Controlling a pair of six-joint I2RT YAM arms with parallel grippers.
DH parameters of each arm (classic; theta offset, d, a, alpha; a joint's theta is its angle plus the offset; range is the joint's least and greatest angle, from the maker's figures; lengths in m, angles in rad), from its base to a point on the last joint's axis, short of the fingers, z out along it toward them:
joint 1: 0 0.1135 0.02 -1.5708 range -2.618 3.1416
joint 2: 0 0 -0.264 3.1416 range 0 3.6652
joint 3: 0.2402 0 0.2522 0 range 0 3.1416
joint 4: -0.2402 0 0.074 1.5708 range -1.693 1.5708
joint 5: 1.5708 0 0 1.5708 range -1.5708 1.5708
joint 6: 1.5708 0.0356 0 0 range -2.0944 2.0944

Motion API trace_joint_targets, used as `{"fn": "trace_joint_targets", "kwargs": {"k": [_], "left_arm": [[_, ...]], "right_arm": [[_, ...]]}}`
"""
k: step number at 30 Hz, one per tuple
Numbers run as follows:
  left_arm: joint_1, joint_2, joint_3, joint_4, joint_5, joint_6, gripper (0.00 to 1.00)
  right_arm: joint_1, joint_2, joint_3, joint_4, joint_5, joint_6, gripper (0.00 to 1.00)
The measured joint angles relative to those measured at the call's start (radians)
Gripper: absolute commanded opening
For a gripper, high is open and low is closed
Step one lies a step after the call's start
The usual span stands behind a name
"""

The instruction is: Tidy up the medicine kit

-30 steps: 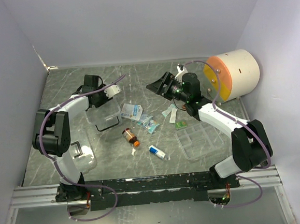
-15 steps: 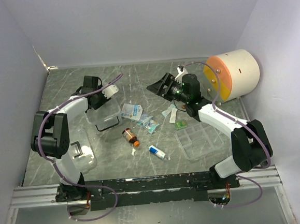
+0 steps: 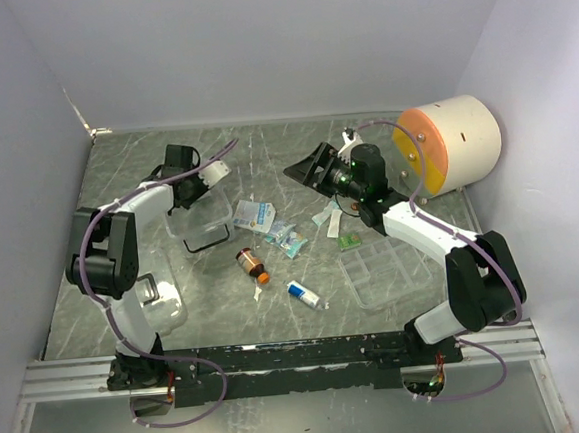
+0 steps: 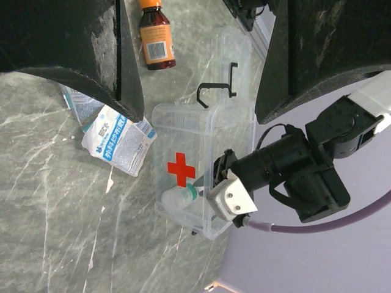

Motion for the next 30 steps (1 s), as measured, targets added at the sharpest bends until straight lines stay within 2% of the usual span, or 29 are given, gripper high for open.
{"fn": "trace_joint_targets", "kwargs": {"k": [5, 14, 19, 23, 27, 30], "left_arm": [[-0.008, 0.02, 0.03, 0.004, 0.026, -0.019, 0.36], [-0.009, -0.021, 0.029, 0.001, 0.087, -0.091, 0.65], [-0.01, -0.152, 0.029, -0.009, 0.106, -0.176, 0.69], [-0.01, -0.267, 0.029, -0.008, 0.11, -0.263, 0.67], [-0.01, -0.373, 0.057, -0.035, 0.055, -0.387, 0.66], [-0.01, -0.47, 0.066, -0.038, -0.028, -0.484, 0.77]], "right_arm": [[0.0, 0.0, 0.0, -0.002, 0.003, 0.0, 0.73], [0.0, 0.0, 0.0, -0.016, 0.011, -0.019, 0.73], [0.0, 0.0, 0.0, -0.06, 0.027, -0.063, 0.73], [0.003, 0.0, 0.0, -0.084, 0.034, -0.095, 0.73], [0.018, 0.001, 0.002, -0.117, 0.047, -0.14, 0.73], [0.036, 0.026, 0.03, -0.156, 0.045, -0.195, 0.73]]}}
